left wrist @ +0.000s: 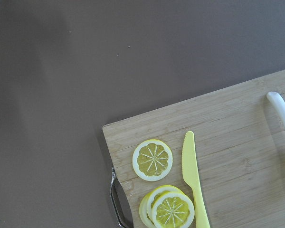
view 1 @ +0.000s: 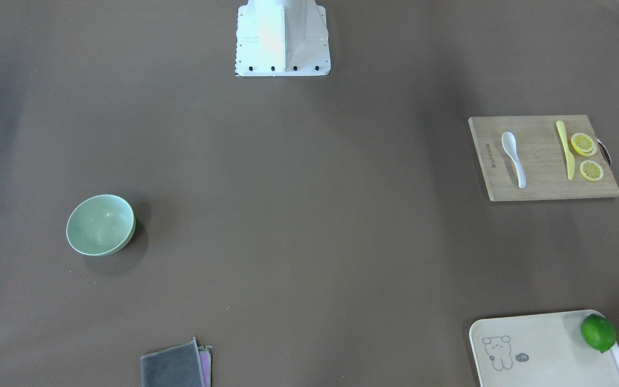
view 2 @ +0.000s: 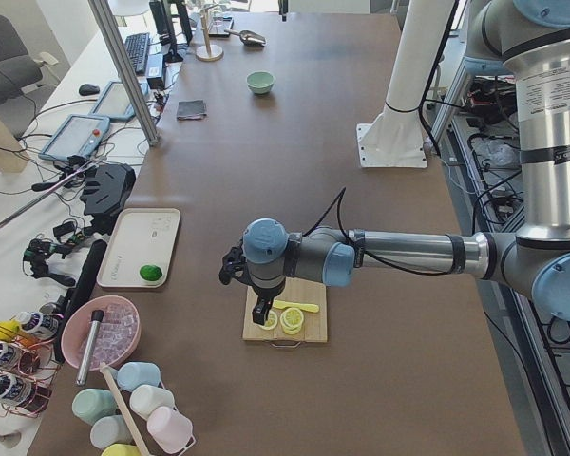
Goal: Place spoon in bowl
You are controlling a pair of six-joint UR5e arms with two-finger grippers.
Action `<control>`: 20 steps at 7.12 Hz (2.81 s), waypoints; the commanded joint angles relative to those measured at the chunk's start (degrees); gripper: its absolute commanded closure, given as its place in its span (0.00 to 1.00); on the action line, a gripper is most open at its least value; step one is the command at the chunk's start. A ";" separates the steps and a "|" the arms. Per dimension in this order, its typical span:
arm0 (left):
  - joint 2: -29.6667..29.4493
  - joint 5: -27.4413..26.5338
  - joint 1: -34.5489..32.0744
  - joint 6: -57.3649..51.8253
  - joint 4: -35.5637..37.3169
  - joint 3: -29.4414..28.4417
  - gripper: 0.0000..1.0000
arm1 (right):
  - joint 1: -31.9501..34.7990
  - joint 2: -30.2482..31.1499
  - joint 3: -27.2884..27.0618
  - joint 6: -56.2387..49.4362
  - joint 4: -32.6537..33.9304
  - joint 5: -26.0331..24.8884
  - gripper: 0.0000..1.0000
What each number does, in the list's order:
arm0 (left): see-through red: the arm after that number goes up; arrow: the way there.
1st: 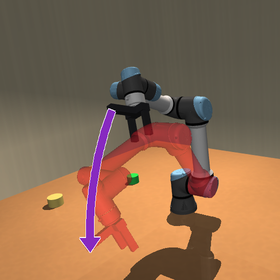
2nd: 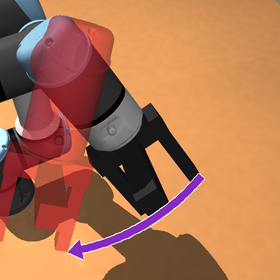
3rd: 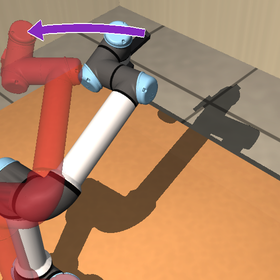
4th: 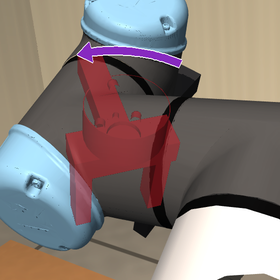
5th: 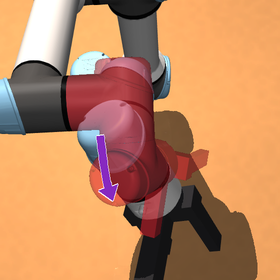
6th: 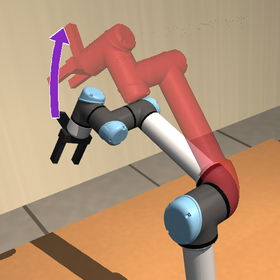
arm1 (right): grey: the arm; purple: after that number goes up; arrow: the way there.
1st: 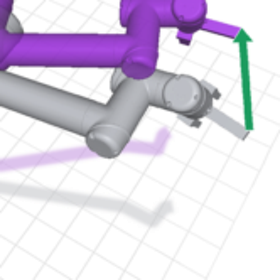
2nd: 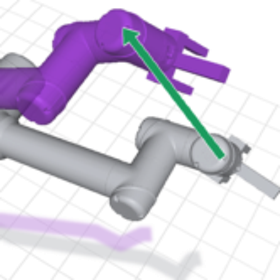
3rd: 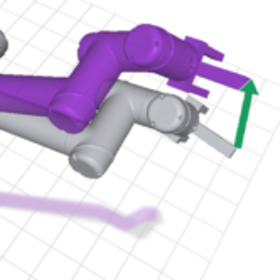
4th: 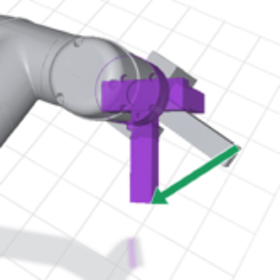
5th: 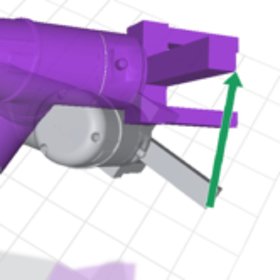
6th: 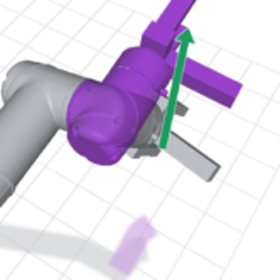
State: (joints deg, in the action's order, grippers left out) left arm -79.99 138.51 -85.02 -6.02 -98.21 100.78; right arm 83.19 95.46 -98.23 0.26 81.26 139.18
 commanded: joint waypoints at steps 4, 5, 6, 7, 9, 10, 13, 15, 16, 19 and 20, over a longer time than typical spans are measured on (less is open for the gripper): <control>0.36 -4.47 0.20 0.66 0.04 0.47 0.02 | 0.74 3.85 -5.04 -0.71 0.83 0.38 0.00; 0.36 -3.78 0.20 0.49 -0.39 0.64 0.02 | 0.66 3.77 -5.30 -0.62 0.57 1.08 0.00; 0.36 -3.51 0.29 0.40 -0.49 0.64 0.02 | 0.66 3.77 -5.31 -0.62 -1.78 1.96 0.00; 0.36 -3.51 0.38 0.40 -0.66 0.73 0.02 | 0.57 4.11 -5.31 -0.44 -5.37 2.06 0.00; 0.36 -3.42 0.47 0.39 -0.93 0.73 0.02 | 0.13 4.38 -5.39 -0.09 -7.78 2.23 0.00; 0.36 -2.03 0.47 0.74 -0.75 0.64 0.02 | -0.74 4.29 -5.39 -0.18 -8.30 2.58 0.00; -0.43 -1.75 0.56 0.49 -1.27 0.91 0.02 | -7.48 2.46 -5.31 10.55 -11.02 2.32 0.00; -0.60 0.44 0.82 1.62 -1.72 0.82 0.02 | -14.26 -1.93 -4.78 22.19 -12.79 0.31 0.02; -0.87 0.45 1.25 8.15 -2.24 0.82 0.02 | -18.46 -4.82 -4.34 26.76 -12.79 -3.88 0.03; -0.96 0.54 6.95 21.54 -12.32 0.47 0.02 | -25.35 -13.26 1.61 36.73 -12.88 -9.19 0.08; -0.78 0.36 7.49 21.93 -12.96 0.38 0.02 | -25.45 -16.68 5.73 37.35 -13.23 -9.11 0.09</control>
State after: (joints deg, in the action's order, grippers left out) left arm -80.90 139.03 -78.83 13.64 -109.23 101.32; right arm 58.63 82.57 -96.73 36.27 68.30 130.63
